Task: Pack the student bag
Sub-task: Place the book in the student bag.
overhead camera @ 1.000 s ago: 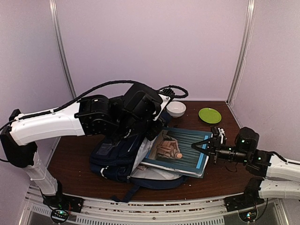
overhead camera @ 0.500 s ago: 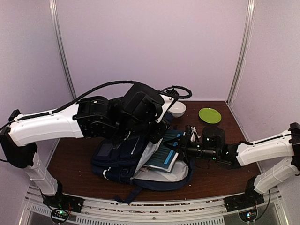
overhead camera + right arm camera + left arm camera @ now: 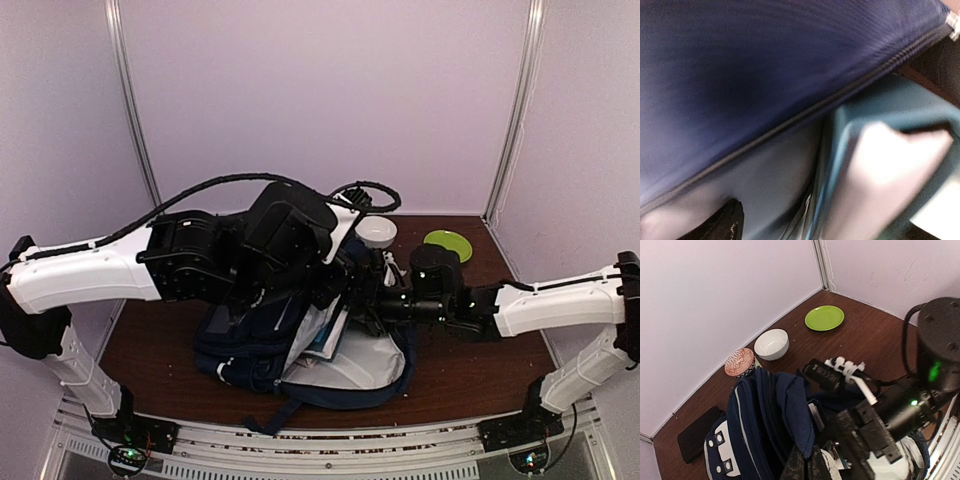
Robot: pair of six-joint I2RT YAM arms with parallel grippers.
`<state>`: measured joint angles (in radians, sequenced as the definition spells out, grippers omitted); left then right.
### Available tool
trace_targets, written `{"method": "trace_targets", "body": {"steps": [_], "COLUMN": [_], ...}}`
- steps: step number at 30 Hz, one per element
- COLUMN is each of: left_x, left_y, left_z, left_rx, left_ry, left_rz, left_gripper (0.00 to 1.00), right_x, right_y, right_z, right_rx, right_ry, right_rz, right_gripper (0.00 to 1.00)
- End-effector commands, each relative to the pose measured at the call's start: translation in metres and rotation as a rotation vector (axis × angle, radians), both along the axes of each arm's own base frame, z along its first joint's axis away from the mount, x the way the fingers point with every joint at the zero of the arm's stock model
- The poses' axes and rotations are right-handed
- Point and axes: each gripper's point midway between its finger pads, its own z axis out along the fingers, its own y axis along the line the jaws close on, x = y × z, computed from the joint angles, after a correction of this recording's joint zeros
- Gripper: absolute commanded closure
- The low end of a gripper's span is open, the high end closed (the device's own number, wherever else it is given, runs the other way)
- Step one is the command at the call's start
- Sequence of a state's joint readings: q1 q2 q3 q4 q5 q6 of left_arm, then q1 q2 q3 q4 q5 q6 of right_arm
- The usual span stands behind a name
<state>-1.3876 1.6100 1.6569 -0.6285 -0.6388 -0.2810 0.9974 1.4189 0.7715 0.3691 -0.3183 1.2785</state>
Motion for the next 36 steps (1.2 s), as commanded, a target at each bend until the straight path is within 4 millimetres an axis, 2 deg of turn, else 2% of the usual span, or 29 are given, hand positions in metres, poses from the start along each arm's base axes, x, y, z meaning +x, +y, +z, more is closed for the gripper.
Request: {"method": "trace_targets", "body": {"steps": [1,6,10,12,14,16,21,24,31,36], "left_x": [0.013,0.019,0.018,0.017,0.015,0.013,0.007,0.003,-0.019,-0.029], "left_y": [0.011,0.02,0.02,0.017,0.014,0.011,0.004,0.003,-0.009,-0.01], "left_z": [0.062,0.064,0.066,0.066,0.066,0.066,0.064,0.066,0.065,0.064], "left_rx": [-0.198,-0.194,-0.191,-0.198,-0.209,-0.217,-0.233,-0.24,-0.255,-0.271], "left_ry": [-0.089,-0.099,-0.104,-0.099,-0.09,-0.079,-0.054,-0.048,-0.016,0.003], "left_rz": [0.07,0.09,0.085,0.074,0.057,0.041,0.003,-0.015,-0.089,-0.091], "left_gripper": [1.0,1.0,1.0,1.0,1.0,1.0,1.0,1.0,1.0,1.0], "right_x": [-0.013,-0.022,-0.023,-0.019,-0.014,-0.009,0.003,0.006,0.008,0.006], "right_y": [-0.023,-0.049,-0.068,-0.075,-0.076,-0.073,-0.057,-0.04,0.011,0.058], "right_z": [0.012,0.01,0.008,0.002,-0.003,-0.007,-0.024,-0.029,-0.014,0.004], "right_rx": [-0.069,-0.094,-0.136,-0.169,-0.189,-0.21,-0.275,-0.247,-0.154,-0.064], "right_ry": [-0.061,-0.066,-0.087,-0.089,-0.087,-0.09,-0.071,-0.059,-0.053,-0.049], "right_rz": [0.006,-0.022,-0.068,-0.097,-0.114,-0.12,-0.118,-0.087,0.023,0.102], "right_gripper": [0.11,0.07,0.11,0.22,0.39,0.51,0.67,0.7,0.83,0.88]}}
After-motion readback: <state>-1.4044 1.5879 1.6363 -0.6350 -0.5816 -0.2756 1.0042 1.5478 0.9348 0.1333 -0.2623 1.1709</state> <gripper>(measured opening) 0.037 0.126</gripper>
